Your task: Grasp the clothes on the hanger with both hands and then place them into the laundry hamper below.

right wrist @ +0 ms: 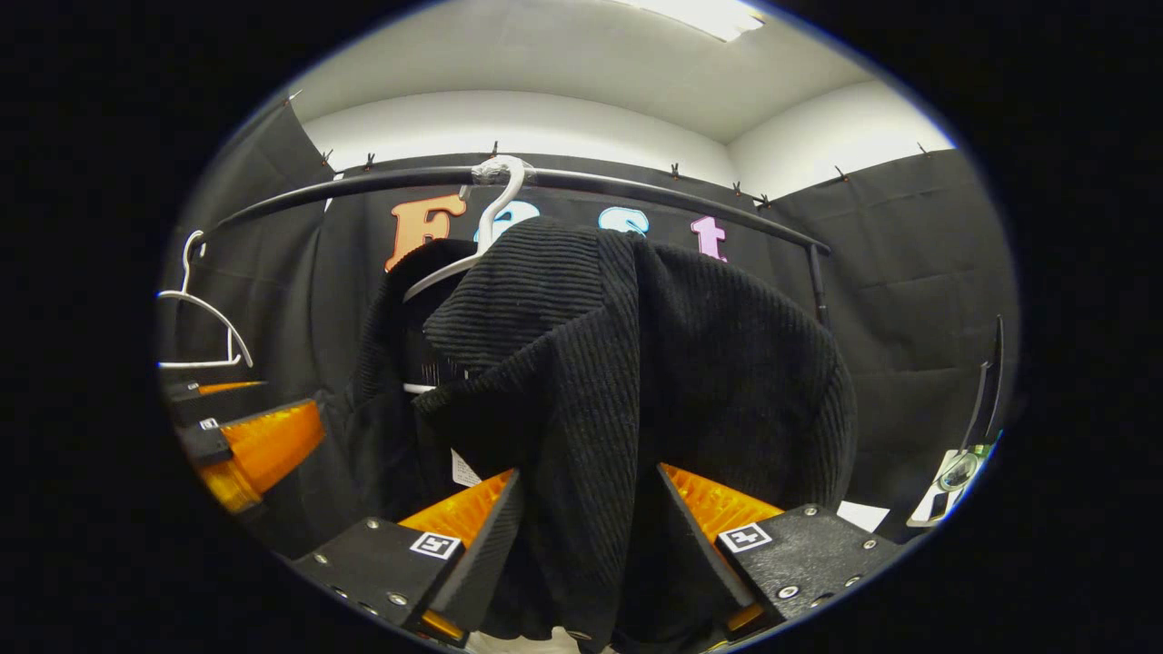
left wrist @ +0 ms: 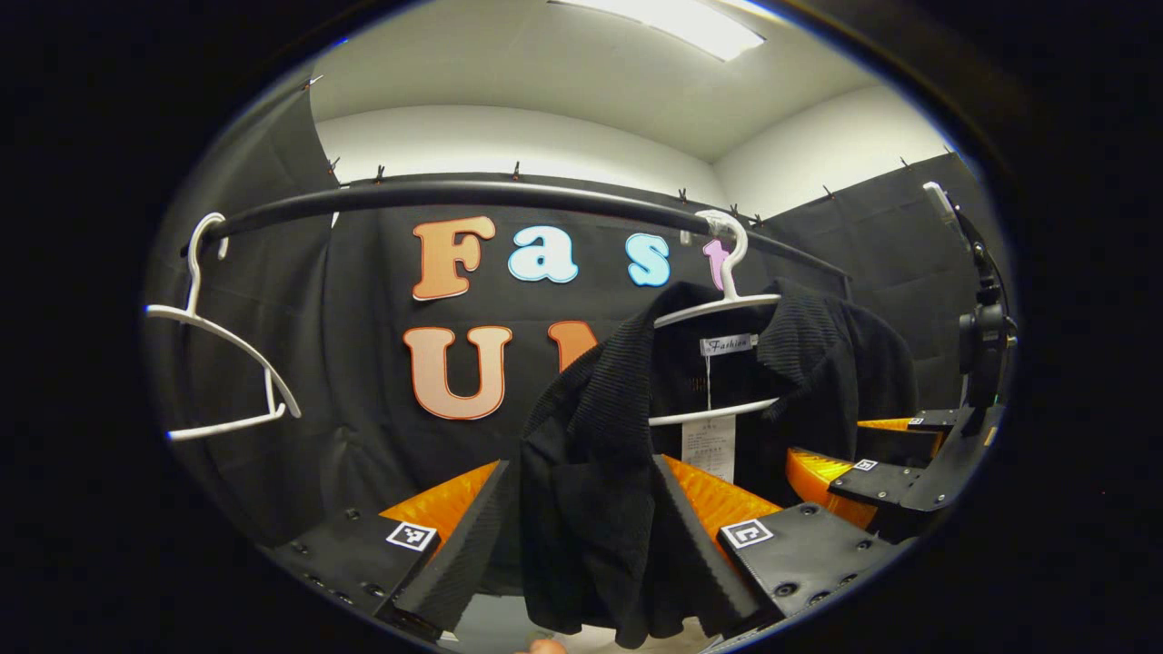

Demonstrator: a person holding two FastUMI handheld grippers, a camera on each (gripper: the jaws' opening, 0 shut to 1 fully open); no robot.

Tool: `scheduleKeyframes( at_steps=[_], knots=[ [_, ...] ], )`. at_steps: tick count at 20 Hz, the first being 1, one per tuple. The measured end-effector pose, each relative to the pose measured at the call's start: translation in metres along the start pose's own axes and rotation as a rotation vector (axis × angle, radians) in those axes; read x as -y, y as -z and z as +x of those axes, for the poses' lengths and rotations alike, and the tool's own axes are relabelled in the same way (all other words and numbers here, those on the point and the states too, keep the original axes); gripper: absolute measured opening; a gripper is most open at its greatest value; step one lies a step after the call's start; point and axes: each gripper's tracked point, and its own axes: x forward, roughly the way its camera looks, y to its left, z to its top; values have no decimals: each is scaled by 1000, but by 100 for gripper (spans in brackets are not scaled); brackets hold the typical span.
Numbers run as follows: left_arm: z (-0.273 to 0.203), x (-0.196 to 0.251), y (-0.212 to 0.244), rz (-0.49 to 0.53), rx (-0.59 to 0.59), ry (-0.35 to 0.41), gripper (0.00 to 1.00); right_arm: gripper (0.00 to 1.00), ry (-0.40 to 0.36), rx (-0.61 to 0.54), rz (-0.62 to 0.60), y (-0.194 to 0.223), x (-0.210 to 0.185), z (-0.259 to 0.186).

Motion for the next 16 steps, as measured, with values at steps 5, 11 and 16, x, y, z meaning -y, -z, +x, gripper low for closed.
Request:
scheduleKeyframes(
  at_steps=[5,11,16],
  knots=[
    [25,12,20,-13,-9,17,100,58,-36,-8,10,3,-3,9],
    [49,3,48,-40,-60,-12,100,13,-34,-2,-17,3,4,5],
    [66,1,60,-78,-78,-22,90,6,-64,0,-33,-1,1,-2]
  ],
)
